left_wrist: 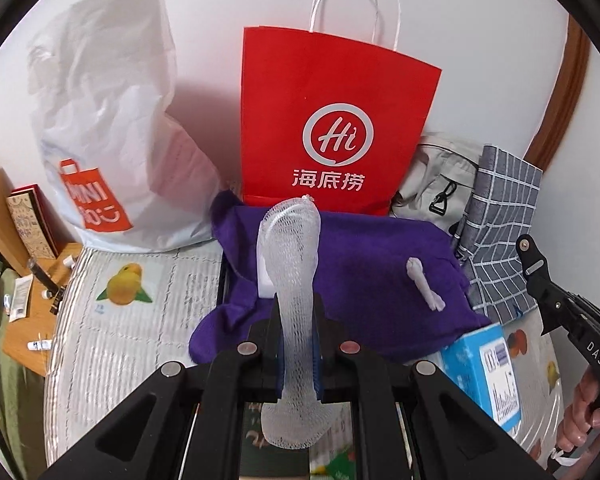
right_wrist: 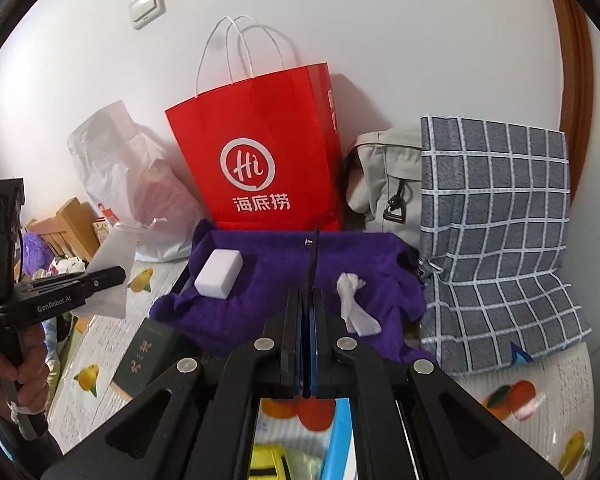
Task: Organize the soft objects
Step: 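Carry the mesh bag with the left gripper over the purple towel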
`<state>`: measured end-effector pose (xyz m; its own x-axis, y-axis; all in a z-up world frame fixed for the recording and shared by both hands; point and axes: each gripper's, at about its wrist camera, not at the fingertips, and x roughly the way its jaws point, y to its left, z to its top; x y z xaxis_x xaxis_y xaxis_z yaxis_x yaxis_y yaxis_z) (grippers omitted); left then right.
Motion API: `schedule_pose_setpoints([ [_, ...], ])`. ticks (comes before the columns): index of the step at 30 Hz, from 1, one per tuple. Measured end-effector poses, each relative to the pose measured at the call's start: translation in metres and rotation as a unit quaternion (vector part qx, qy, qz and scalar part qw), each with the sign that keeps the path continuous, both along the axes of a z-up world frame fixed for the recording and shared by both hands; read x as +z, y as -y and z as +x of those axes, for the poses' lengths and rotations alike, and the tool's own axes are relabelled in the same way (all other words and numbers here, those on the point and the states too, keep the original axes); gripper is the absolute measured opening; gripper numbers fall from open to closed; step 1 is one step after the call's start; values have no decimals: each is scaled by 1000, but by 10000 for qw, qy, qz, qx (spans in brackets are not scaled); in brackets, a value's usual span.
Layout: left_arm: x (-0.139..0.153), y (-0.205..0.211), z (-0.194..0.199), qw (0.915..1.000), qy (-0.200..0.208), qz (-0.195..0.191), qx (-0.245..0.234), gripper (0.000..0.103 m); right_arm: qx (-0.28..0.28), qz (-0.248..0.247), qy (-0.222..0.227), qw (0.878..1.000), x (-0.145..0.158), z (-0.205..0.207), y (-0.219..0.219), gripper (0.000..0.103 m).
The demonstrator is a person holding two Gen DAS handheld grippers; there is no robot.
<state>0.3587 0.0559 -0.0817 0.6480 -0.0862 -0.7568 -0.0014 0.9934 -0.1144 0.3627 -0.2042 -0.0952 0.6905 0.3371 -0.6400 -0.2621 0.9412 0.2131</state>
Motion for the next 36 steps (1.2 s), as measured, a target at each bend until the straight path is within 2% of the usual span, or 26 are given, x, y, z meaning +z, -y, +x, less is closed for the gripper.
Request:
schedule_pose_setpoints([
  [4, -10, 2, 21, 9995, -153, -236, -158, 10, 73, -52, 1, 10000, -3, 20, -9, 3],
  [7, -19, 3, 35, 9994, -210, -210, -151, 10, 111, -152, -29, 9998, -9, 34, -14, 3],
  [17, -57, -2, 64, 9967, -618, -476, -209, 10, 237, -236, -574, 9978, -60, 73, -15, 3],
  [23, -68, -6, 73, 9956, -614, -686, -199, 10, 238, -371, -778, 9960, -81, 84, -19, 3],
  [36, -102, 6, 88, 9919, -1082, -650, -135, 10, 331, -592, -1298, 9892, -122, 97, -27, 3],
])
